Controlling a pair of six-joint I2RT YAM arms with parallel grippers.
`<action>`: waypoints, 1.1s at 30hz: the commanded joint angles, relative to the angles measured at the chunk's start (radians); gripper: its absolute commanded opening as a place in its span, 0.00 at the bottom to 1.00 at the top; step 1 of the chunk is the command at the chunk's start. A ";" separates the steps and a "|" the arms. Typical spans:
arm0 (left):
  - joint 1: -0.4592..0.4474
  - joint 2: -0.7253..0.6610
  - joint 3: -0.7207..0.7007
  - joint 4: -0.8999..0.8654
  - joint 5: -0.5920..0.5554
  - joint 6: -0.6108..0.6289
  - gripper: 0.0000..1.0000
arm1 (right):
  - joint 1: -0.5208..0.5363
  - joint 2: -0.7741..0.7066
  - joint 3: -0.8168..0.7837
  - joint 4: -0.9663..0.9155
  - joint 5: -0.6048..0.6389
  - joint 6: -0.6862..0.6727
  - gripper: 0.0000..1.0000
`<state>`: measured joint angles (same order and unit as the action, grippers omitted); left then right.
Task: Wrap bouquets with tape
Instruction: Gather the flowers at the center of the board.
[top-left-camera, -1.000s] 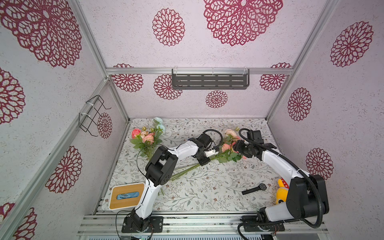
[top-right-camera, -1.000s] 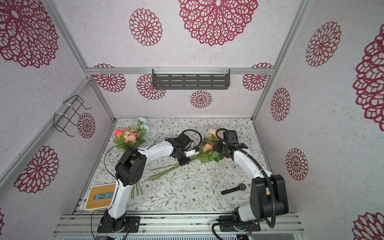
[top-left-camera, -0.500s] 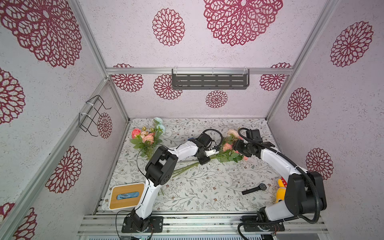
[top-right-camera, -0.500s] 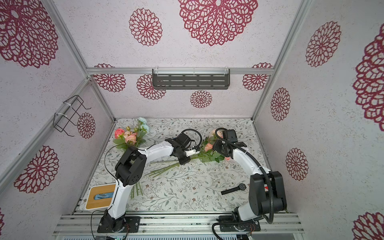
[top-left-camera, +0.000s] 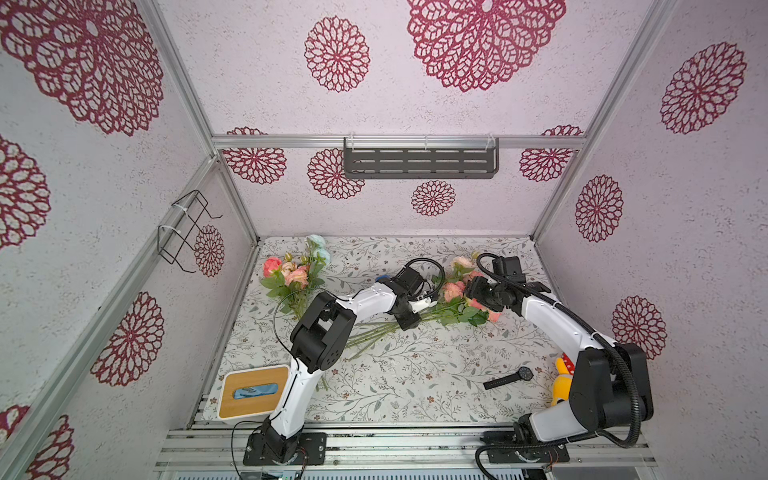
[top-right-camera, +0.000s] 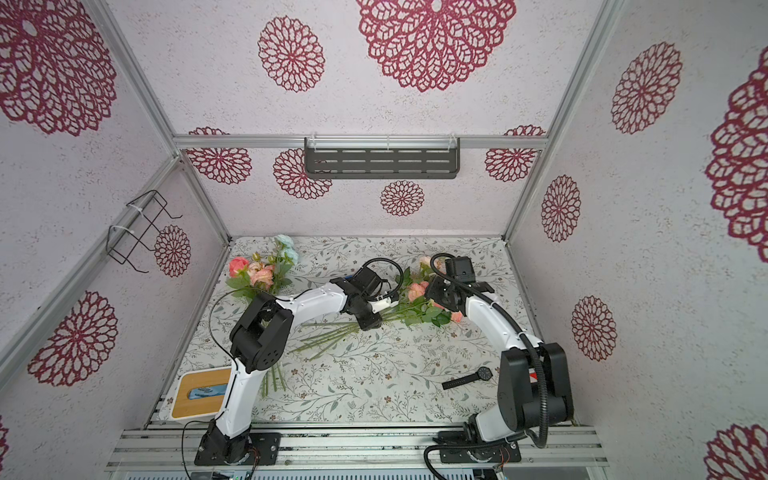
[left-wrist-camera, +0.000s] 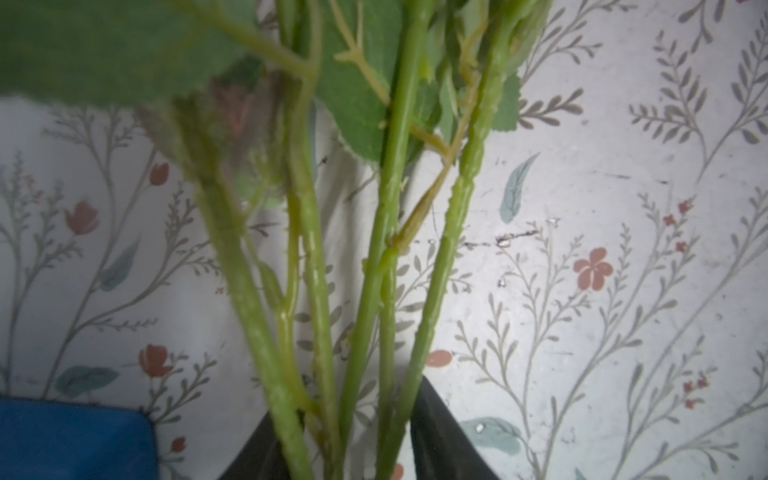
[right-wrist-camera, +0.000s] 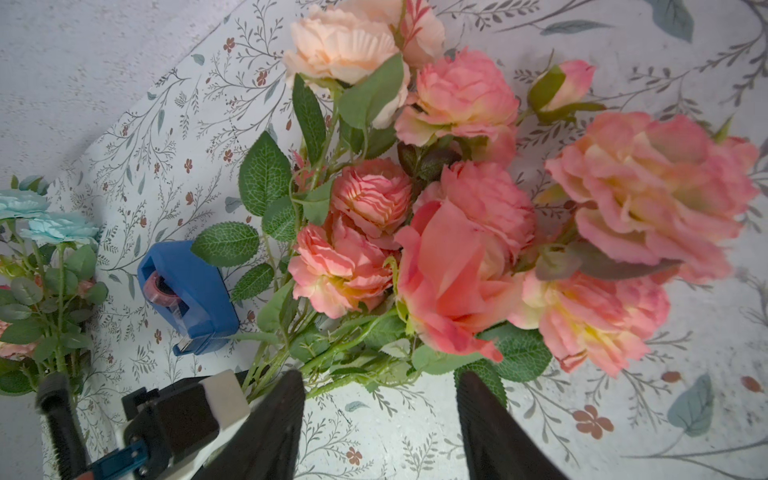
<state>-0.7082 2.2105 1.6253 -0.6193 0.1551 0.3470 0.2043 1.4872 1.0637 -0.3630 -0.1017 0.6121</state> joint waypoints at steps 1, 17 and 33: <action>0.010 -0.047 -0.069 -0.013 -0.005 -0.009 0.44 | 0.005 -0.020 0.022 -0.016 0.016 -0.027 0.62; 0.028 -0.026 -0.100 0.089 -0.040 0.026 0.12 | 0.012 -0.008 0.015 -0.004 0.014 -0.021 0.62; 0.019 -0.061 -0.116 0.113 -0.040 0.000 0.26 | 0.034 0.005 0.028 -0.005 0.020 -0.018 0.62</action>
<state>-0.6930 2.1674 1.5269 -0.4965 0.1299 0.3447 0.2302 1.4887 1.0637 -0.3645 -0.1005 0.6022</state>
